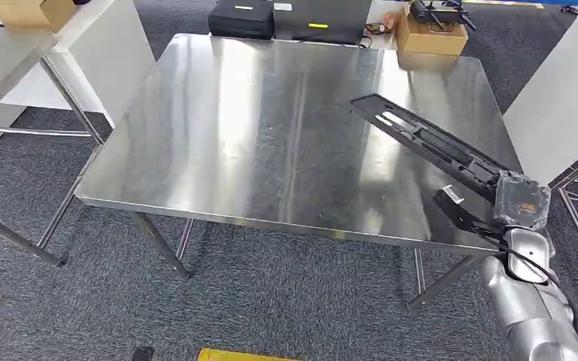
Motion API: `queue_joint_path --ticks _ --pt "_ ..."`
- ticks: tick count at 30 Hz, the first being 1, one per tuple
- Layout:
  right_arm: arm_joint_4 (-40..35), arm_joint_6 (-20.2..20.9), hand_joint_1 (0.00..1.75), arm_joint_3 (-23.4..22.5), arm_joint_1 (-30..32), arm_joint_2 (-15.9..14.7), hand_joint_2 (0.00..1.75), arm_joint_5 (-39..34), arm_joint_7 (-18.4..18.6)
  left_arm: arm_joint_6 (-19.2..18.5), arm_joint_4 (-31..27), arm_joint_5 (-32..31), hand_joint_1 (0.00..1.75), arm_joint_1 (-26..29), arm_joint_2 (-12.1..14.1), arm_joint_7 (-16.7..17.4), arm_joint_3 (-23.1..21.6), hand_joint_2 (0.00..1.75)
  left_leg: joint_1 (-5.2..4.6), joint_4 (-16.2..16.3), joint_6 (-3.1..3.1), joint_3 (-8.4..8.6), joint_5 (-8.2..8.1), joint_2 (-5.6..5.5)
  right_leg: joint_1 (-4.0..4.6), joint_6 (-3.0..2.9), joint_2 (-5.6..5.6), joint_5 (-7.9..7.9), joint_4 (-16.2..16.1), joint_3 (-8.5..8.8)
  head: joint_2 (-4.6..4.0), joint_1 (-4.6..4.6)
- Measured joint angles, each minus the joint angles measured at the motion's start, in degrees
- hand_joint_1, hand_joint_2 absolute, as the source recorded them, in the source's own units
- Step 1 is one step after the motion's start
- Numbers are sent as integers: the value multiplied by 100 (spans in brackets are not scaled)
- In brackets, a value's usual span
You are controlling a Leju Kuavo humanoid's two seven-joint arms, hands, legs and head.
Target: Take the parts from the cabinet and place them on the table.
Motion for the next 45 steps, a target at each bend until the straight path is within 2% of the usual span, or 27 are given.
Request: queue_joint_path --ticks 7,11,15,20,22,26,27,30,31,33,36,40,45 --pt "747 15 175 125 -273 -2 175 155 28 -81 0 28 0 -1 9 -24 4 175 -19 0 0 -9 0 0 3 1 0 0 1 -2 0 0" --pt "1101 37 175 339 -549 116 175 450 -155 -135 0 33 0 -2 33 -74 22 175 -22 0 2 -25 6 5 3 4 4 3 6 3 0 2" --pt "1359 151 175 685 -864 453 175 717 -383 -203 0 -11 0 -8 52 -70 28 175 -25 1 0 -17 7 19 4 4 21 4 6 1 0 0" --pt "1507 221 175 1137 -1044 962 175 948 -389 -269 0 -112 0 -45 68 -55 24 175 -28 1 0 -9 7 3 3 3 15 3 6 -8 0 0" --pt "1549 221 175 1250 -1067 1101 175 959 -391 -267 0 -116 0 -62 72 -46 22 175 -28 1 0 -9 7 3 4 3 15 3 6 -8 0 0" --pt "1608 221 175 1342 -1110 1196 175 957 -391 -264 0 -131 0 -68 74 -42 22 175 -33 1 0 -13 7 4 4 4 15 3 6 -7 0 2" --pt "1623 221 0 1368 -1122 1215 0 957 -400 -253 0 -142 0 -68 77 -35 22 175 -35 1 0 -15 7 5 4 4 17 3 6 -6 0 2" --pt "1660 223 0 1416 -1143 1263 0 920 -444 -229 0 -146 0 -74 85 76 22 175 -38 1 0 -15 7 6 5 4 18 3 6 -4 0 2" --pt "1667 221 0 1421 -1138 1287 0 911 -413 -203 0 -149 0 -74 87 162 22 0 -40 1 0 -15 7 6 5 4 18 3 6 -4 0 2" --pt "1667 221 0 1425 -1129 1311 0 894 -347 -188 0 -155 0 -73 96 370 24 0 -45 1 0 -14 7 6 4 4 18 3 6 -6 0 2" --pt "1667 221 0 1438 -1112 1346 0 826 -310 -437 0 -155 0 -69 127 747 50 0 -47 1 0 -13 7 2 4 4 14 3 6 -8 0 2" --pt "1667 210 0 1438 -1065 1331 0 763 -258 -664 0 -155 0 -68 155 818 79 0 -51 1 0 -13 7 5 4 4 15 3 6 -8 0 2" --pt "1667 203 0 1438 -1013 1301 0 741 -258 -697 0 -155 0 -68 175 839 81 0 -55 1 1 -14 7 5 4 4 14 3 6 -9 0 2"
